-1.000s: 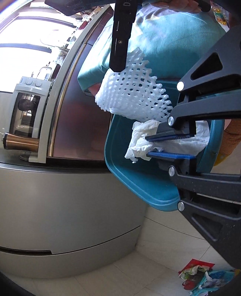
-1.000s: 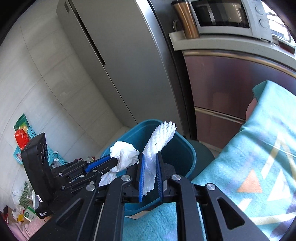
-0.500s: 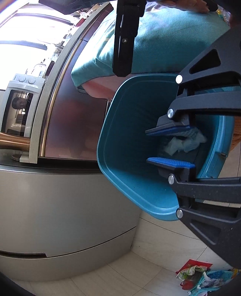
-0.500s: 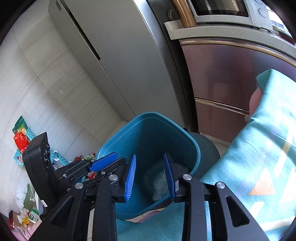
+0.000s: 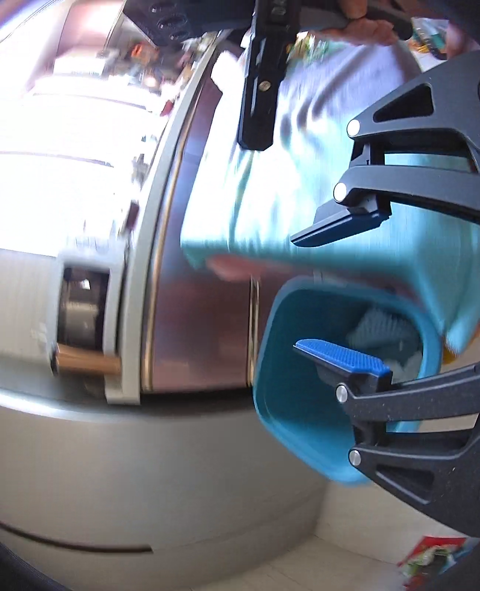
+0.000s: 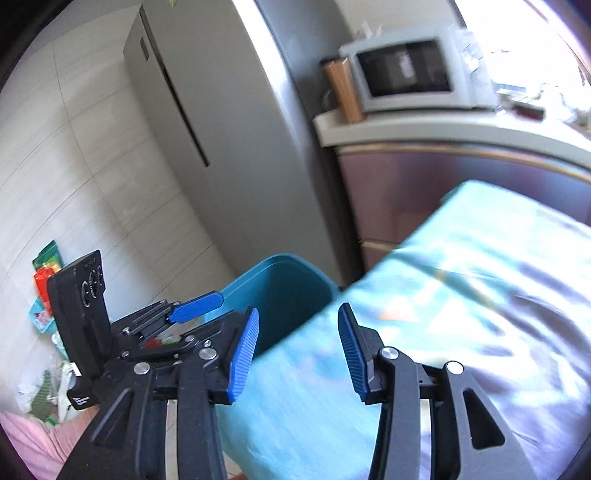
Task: Collect trash
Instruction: 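Grasp the clear plastic bag with the left tool while the right tool grasps the gold wrapper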
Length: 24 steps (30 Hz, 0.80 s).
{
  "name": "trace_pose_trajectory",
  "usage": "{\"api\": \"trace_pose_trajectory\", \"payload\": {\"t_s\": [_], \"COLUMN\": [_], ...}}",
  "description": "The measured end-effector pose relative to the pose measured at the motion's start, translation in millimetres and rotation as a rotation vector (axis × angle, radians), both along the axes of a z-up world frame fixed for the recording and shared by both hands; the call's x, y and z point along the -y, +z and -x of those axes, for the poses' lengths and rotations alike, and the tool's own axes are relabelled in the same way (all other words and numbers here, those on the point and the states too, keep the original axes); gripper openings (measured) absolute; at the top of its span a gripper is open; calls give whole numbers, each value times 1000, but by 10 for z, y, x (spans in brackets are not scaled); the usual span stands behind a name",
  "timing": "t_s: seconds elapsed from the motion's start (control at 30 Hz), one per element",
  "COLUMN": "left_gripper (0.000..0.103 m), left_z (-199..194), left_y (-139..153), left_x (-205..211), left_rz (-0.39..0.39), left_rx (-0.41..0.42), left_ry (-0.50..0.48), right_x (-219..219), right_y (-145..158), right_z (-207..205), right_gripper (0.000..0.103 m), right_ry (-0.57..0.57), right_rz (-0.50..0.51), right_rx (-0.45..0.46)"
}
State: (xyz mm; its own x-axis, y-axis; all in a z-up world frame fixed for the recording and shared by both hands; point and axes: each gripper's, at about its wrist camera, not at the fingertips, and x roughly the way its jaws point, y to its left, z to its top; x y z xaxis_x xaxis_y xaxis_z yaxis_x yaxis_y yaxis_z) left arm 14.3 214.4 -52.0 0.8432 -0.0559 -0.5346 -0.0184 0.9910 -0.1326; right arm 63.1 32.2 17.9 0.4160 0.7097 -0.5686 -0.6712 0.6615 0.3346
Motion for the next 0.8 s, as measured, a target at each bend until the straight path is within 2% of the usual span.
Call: {"api": "trace_pose_trajectory", "payload": {"t_s": [0.17,0.43,0.67,0.8], "left_gripper": [57,61,62,63], "left_z": [39,56,-109,-216], "left_y": [93,91,-56,-129], "left_x": [604,1657,2240,2506], "left_rz": [0,15,50,62], "left_rx": [18,12,-69,-115], "left_ry": [-158,-392,-549,-605], "right_x": [608,1719,2413,2688], "right_y": [99,200,295,249], "right_z": [248,700,1020,1047], "right_gripper": [44,45,47,49], "right_ry": [-127,-403,-649,-732], "right_rz": [-3,-13,47,44], "right_rx": [52,106,205,198]}}
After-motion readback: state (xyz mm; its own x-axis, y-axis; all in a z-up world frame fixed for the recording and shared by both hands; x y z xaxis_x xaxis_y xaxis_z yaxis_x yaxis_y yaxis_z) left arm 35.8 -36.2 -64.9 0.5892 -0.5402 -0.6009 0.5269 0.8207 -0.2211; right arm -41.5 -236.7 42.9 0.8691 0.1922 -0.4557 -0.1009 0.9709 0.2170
